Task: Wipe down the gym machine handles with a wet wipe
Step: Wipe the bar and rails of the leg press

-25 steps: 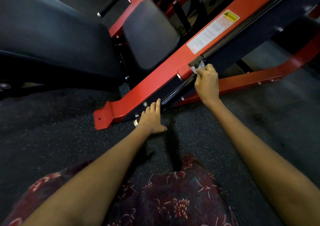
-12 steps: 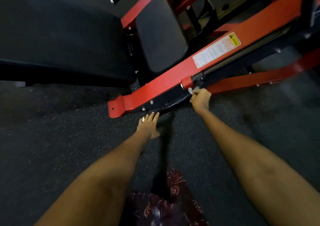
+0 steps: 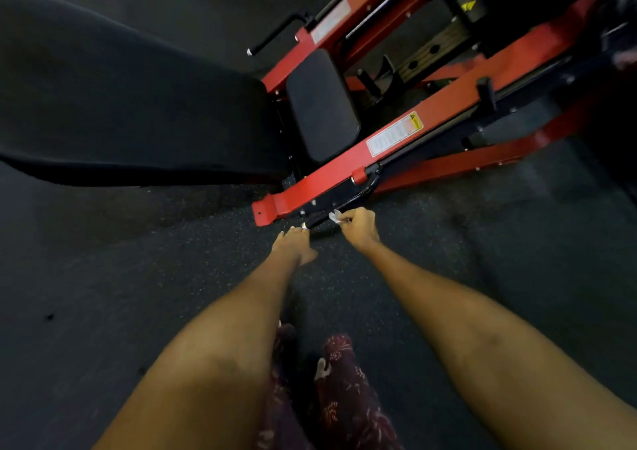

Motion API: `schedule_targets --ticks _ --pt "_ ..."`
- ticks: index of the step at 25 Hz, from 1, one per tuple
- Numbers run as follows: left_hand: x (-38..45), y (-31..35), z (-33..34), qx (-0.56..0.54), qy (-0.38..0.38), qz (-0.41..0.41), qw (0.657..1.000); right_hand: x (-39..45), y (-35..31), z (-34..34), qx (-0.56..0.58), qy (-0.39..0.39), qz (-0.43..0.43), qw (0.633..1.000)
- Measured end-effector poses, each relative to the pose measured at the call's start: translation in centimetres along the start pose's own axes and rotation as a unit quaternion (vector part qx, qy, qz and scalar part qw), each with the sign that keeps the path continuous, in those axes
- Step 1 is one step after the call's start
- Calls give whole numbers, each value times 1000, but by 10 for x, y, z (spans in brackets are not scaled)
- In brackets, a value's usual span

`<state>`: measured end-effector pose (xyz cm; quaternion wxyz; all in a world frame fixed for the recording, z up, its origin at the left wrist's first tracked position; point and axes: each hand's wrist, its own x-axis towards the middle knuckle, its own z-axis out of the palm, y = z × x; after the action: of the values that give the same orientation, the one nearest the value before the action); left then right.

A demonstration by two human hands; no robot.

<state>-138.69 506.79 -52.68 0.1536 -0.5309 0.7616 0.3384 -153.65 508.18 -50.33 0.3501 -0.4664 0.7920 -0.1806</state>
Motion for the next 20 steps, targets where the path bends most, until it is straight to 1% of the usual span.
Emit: schedule_targets --ticks 5,9,12,16,20 --pt "-69 4 -67 9 14 43 999 -70 -46 -40 -4 55 40 998" --pt "-99 6 -112 91 -23 111 989 -116 -78 -69 12 113 77 990" --pt "-106 15 -136 155 -38 181 971 -143 -89 -86 33 174 102 979" --pt "-118 54 -151 268 -61 283 919 -195 -89 -109 43 245 156 956" --pt "-134 108 -128 350 -98 373 854 -269 -65 -112 63 303 235 921"
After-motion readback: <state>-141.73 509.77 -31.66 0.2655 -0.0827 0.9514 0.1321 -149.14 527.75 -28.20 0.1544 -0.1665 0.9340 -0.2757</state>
